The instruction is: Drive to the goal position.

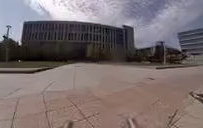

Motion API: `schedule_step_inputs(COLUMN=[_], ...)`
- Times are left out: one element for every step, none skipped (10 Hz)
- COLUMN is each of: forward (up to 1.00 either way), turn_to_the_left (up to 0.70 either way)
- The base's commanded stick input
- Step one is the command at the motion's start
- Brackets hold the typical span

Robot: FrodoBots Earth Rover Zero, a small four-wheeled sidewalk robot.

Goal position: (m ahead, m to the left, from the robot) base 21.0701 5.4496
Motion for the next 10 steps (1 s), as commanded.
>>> schedule_step_inputs(forward=[0.7,0.7,0.7,0.7,0.7,0.7,0.7,0.7,0.7,0.7], turn_to_the_left=[0.35,0.22,0.02,0.0,0.0,0.0,0.0,0.0,0.0,0.0])
